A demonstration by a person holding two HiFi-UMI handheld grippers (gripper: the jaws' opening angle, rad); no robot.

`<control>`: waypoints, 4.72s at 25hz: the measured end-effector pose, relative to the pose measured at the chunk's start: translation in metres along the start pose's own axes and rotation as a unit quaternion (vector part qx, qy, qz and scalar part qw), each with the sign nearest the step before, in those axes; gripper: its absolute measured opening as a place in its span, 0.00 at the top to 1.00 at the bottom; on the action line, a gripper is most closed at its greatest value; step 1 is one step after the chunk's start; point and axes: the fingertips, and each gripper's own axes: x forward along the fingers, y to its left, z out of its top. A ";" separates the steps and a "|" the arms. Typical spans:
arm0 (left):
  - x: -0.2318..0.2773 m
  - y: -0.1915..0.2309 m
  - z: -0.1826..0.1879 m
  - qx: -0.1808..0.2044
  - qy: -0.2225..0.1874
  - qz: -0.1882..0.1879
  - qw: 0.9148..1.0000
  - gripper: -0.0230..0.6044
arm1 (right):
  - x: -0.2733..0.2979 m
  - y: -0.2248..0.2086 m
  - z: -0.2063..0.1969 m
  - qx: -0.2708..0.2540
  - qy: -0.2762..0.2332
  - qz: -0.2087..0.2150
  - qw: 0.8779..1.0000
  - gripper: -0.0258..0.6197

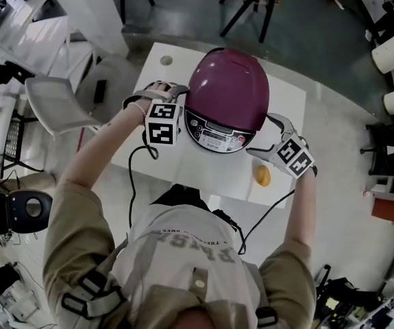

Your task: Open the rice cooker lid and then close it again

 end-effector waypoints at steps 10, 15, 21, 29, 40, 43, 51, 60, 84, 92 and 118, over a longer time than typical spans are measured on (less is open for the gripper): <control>0.004 -0.006 -0.001 0.015 0.005 -0.004 1.000 0.10 | 0.001 0.006 -0.004 -0.005 0.010 0.010 1.000 0.21; 0.008 -0.010 -0.004 0.026 0.013 -0.005 1.000 0.10 | 0.004 0.008 -0.008 -0.008 0.022 0.018 1.000 0.21; 0.012 -0.010 -0.006 0.030 0.010 0.005 1.000 0.10 | 0.007 0.008 -0.007 -0.009 0.020 0.016 1.000 0.21; 0.013 -0.010 -0.007 0.040 0.010 0.014 0.999 0.09 | 0.007 0.008 -0.007 -0.011 0.020 0.018 1.000 0.21; 0.017 -0.009 -0.012 0.064 0.025 0.017 0.997 0.10 | 0.009 0.007 -0.009 -0.010 0.028 0.025 0.999 0.21; 0.018 -0.008 -0.012 0.064 0.023 0.018 0.998 0.10 | 0.009 0.006 -0.009 -0.008 0.025 0.024 0.999 0.21; 0.021 -0.007 -0.014 0.075 0.031 0.028 0.996 0.10 | 0.011 0.005 -0.009 -0.002 0.033 0.028 0.999 0.21; 0.021 -0.007 -0.019 0.109 0.060 0.031 0.992 0.10 | 0.013 0.006 -0.013 -0.011 0.068 0.026 0.997 0.21; -0.016 0.010 0.013 -0.027 -0.065 0.052 0.996 0.11 | -0.021 -0.003 0.038 0.067 -0.118 -0.049 0.990 0.21; -0.084 0.049 0.057 -0.156 -0.232 0.187 0.942 0.25 | -0.068 -0.010 0.092 0.086 -0.261 -0.188 0.943 0.21; -0.177 0.065 0.091 -0.371 -0.409 0.382 0.741 0.95 | -0.111 -0.012 0.143 0.180 -0.397 -0.371 0.820 0.88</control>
